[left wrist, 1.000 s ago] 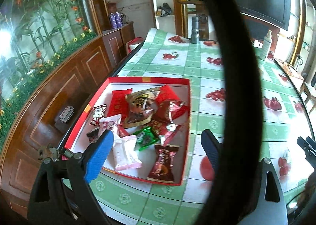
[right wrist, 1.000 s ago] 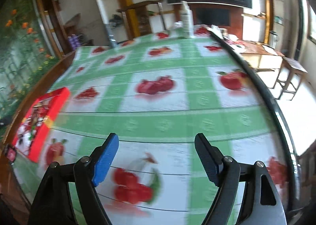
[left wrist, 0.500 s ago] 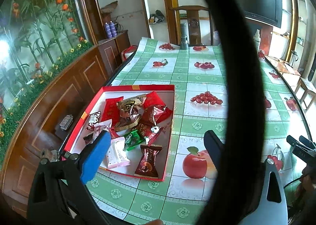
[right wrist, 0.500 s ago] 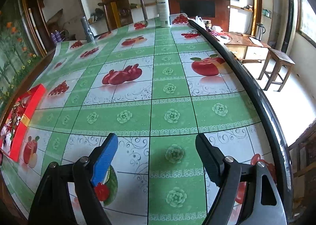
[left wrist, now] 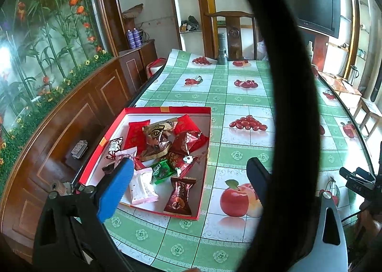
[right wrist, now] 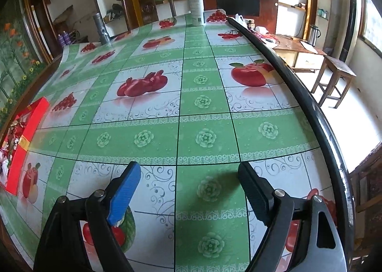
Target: Organize snacks
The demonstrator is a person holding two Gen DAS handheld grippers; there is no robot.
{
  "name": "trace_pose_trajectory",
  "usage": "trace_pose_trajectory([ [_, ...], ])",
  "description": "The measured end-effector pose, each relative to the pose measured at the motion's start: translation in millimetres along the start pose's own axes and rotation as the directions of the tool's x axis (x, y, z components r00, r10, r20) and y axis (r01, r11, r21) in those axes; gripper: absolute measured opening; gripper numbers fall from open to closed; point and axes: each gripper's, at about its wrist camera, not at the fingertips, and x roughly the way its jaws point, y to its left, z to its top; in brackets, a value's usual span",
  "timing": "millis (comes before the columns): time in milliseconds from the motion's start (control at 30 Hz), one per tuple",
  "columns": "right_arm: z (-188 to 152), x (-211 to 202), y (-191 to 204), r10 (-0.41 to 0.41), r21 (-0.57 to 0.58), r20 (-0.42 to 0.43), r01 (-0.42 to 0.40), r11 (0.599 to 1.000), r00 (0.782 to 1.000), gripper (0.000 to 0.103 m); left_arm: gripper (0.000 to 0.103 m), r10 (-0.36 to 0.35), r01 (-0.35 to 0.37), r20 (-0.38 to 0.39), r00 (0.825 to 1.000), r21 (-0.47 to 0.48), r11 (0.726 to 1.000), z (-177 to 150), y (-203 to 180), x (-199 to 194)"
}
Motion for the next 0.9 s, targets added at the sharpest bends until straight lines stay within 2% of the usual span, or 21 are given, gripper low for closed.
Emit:
trace_pose_trajectory([
  [400,0,7,9,-0.050,-0.061,-0.032,0.048,0.997,0.998,0.100,0.095,-0.001,0.001,-0.011,1.000,-0.029,1.000,-2,12,4],
  [767,2,11,13,-0.041,-0.086,-0.041,0.037,0.996,0.998,0.100,0.095,0.043,-0.045,-0.017,0.999,-0.090,0.995,-4,38,15],
  [900,2,15,17,-0.066,-0.108,-0.051,0.061,0.992,0.997,0.103,0.095,0.017,-0.021,-0.030,0.999,-0.115,0.993,-5,49,19],
])
